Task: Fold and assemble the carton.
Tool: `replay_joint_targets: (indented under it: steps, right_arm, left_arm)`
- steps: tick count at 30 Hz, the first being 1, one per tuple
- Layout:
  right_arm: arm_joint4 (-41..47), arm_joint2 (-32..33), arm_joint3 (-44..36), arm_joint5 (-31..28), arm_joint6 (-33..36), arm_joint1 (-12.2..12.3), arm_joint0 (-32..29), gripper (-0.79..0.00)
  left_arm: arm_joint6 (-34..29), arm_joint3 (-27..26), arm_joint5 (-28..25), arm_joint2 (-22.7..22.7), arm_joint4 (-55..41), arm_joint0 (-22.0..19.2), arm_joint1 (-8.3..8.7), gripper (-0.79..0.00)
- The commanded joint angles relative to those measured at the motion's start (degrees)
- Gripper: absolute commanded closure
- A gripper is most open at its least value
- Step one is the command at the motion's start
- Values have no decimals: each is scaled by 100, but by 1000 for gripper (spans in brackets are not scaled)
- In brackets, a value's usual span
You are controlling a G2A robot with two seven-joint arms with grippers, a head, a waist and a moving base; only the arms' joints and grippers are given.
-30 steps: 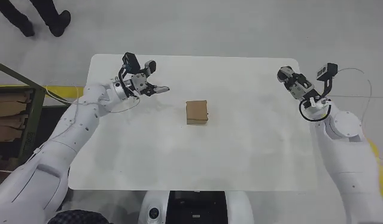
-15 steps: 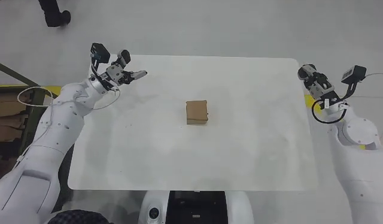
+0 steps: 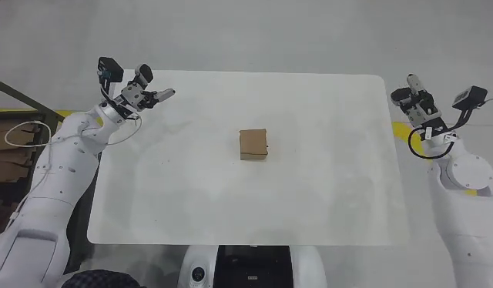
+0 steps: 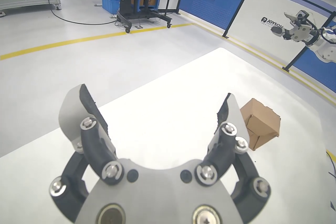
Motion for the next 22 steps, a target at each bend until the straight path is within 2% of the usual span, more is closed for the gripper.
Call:
replay_joint_targets:
  steps: [1, 5, 9, 22]
  right_arm:
    - [0, 0, 0, 0, 0, 0, 0, -555]
    - [0, 0, 0, -1, 0, 0, 0, -717]
    - [0, 0, 0, -1, 0, 0, 0, -779]
    - [0, 0, 0, -1, 0, 0, 0, -785]
  left_arm:
    - [0, 0, 0, 0, 0, 0, 0, -784]
    - [2, 2, 0, 3, 1, -2, -1, -785]
    - [2, 2, 0, 3, 1, -2, -1, -784]
    - [2, 2, 0, 3, 1, -2, -1, -784]
